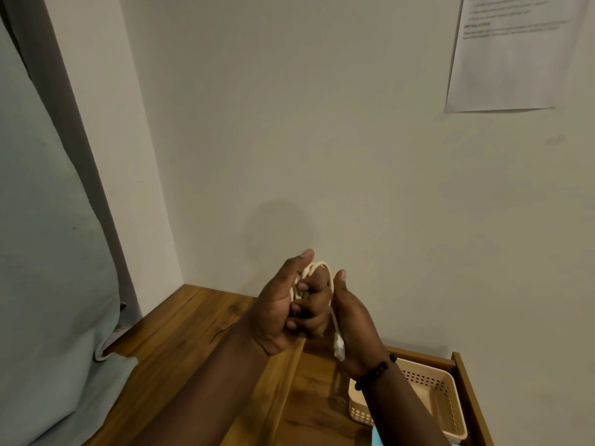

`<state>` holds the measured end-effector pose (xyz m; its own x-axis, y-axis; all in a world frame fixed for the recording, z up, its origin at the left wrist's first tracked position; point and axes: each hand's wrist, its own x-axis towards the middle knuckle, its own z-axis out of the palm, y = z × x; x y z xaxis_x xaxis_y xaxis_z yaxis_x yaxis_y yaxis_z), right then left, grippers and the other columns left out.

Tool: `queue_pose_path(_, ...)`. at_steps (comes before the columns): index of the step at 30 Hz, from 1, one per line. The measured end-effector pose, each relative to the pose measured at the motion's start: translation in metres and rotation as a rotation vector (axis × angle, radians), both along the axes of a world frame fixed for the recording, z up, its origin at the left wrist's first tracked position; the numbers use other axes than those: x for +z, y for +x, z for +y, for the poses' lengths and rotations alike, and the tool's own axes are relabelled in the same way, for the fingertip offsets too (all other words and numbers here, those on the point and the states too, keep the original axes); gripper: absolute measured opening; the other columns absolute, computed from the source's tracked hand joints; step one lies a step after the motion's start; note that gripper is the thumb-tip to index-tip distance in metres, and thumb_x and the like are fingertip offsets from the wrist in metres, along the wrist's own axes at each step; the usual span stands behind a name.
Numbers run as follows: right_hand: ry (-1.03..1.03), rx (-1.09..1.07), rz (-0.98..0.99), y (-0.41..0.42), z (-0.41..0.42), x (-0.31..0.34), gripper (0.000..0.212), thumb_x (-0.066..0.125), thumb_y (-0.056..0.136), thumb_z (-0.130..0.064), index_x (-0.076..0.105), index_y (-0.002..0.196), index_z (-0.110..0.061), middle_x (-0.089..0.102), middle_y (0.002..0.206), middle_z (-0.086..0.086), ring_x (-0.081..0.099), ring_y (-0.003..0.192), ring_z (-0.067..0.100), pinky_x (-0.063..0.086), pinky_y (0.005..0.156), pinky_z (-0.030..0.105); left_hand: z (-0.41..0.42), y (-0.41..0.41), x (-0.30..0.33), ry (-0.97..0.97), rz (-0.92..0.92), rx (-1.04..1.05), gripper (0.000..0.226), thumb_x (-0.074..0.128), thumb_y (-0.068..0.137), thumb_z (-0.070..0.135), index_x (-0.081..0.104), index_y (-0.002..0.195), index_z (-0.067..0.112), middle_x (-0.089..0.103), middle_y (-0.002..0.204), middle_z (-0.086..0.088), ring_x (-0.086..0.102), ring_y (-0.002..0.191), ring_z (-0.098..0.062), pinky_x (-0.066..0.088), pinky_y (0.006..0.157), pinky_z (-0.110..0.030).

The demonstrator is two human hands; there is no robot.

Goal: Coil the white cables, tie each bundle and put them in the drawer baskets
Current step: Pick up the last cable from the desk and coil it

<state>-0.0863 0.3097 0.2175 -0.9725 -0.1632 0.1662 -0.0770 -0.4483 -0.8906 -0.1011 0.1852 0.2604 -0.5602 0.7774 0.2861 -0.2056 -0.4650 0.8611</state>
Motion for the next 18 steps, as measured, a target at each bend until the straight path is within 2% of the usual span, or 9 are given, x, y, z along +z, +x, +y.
queue_pose_path(3,-0.006,0.029,0.004,0.010,-0.017,-0.007,0.065,0.020,0.098,-0.054,0.066,0.115,-0.011,0.072,0.101,0.011,0.069,0.098,0.023,0.056,0.084,0.034,-0.008,-0.012,0.000,0.031,0.038,0.198,0.048,0.055,0.089,0.055,0.040,0.060,0.019,0.027,0.043,0.002,0.030,0.030,-0.006,0.026,0.037,-0.016)
queue_pose_path(5,0.044,0.002,0.014,0.012,-0.031,-0.011,0.067,0.021,0.097,-0.057,0.067,0.109,-0.010,0.070,0.099,0.014,0.068,0.100,0.022,0.056,0.087,0.038,-0.011,-0.016,-0.004,-0.015,0.082,0.337,0.054,0.058,0.081,0.064,0.039,0.060,0.018,0.033,0.043,0.002,0.034,0.030,-0.007,0.031,0.038,-0.017)
queue_pose_path(8,0.105,-0.072,-0.032,0.012,-0.044,-0.018,0.075,0.045,0.081,-0.073,0.063,0.110,-0.006,0.073,0.106,0.007,0.069,0.102,0.020,0.056,0.089,0.040,-0.006,-0.025,-0.013,-0.029,0.089,0.532,0.064,0.065,0.065,0.076,0.042,0.061,0.017,0.039,0.048,-0.001,0.042,0.034,-0.011,0.039,0.042,-0.019)
queue_pose_path(10,0.216,-0.076,-0.054,0.015,-0.053,-0.027,0.088,0.058,0.062,-0.085,0.060,0.116,-0.016,0.070,0.113,0.000,0.066,0.109,0.018,0.052,0.096,0.041,0.000,-0.026,-0.013,0.023,0.062,0.616,0.065,0.073,0.051,0.077,0.050,0.057,0.017,0.047,0.048,-0.002,0.050,0.037,-0.014,0.045,0.043,-0.021)
queue_pose_path(11,0.281,-0.101,-0.045,0.018,-0.057,-0.030,0.081,0.055,0.068,-0.082,0.058,0.119,-0.020,0.066,0.119,0.002,0.062,0.114,0.021,0.048,0.100,0.043,0.002,-0.026,-0.014,0.020,0.066,0.651,0.063,0.072,0.051,0.078,0.054,0.056,0.017,0.052,0.047,-0.002,0.055,0.039,-0.015,0.048,0.043,-0.022)
queue_pose_path(13,0.366,-0.217,-0.031,0.020,-0.059,-0.032,0.045,0.036,0.096,-0.058,0.059,0.114,-0.023,0.063,0.117,0.003,0.060,0.112,0.020,0.048,0.098,0.038,0.006,-0.022,-0.020,-0.039,0.082,0.736,0.065,0.053,0.065,0.079,0.053,0.060,0.014,0.056,0.047,-0.002,0.059,0.041,-0.016,0.050,0.043,-0.022)
queue_pose_path(15,0.407,-0.283,-0.023,0.025,-0.062,-0.021,0.042,0.021,0.103,-0.045,0.060,0.092,-0.034,0.067,0.094,-0.008,0.064,0.088,0.004,0.051,0.078,0.022,0.007,-0.020,-0.030,0.027,0.015,0.746,0.067,0.035,0.073,0.078,0.049,0.062,0.013,0.053,0.049,-0.007,0.057,0.042,-0.022,0.049,0.046,-0.025)
queue_pose_path(17,0.435,-0.393,-0.005,0.024,-0.066,-0.010,0.046,0.016,0.096,-0.056,0.058,0.085,-0.041,0.067,0.080,-0.013,0.064,0.075,-0.001,0.052,0.067,0.019,0.007,-0.018,-0.036,0.133,-0.065,0.704,0.068,0.030,0.077,0.075,0.046,0.066,0.010,0.051,0.051,-0.010,0.057,0.044,-0.024,0.050,0.050,-0.027)
queue_pose_path(18,0.428,-0.467,-0.009,0.020,-0.070,-0.008,0.047,0.015,0.091,-0.065,0.056,0.090,-0.042,0.066,0.087,-0.013,0.064,0.081,0.001,0.054,0.071,0.022,0.008,-0.020,-0.038,0.159,-0.087,0.679,0.069,0.031,0.078,0.076,0.046,0.068,0.009,0.052,0.053,-0.011,0.058,0.046,-0.024,0.050,0.052,-0.027)
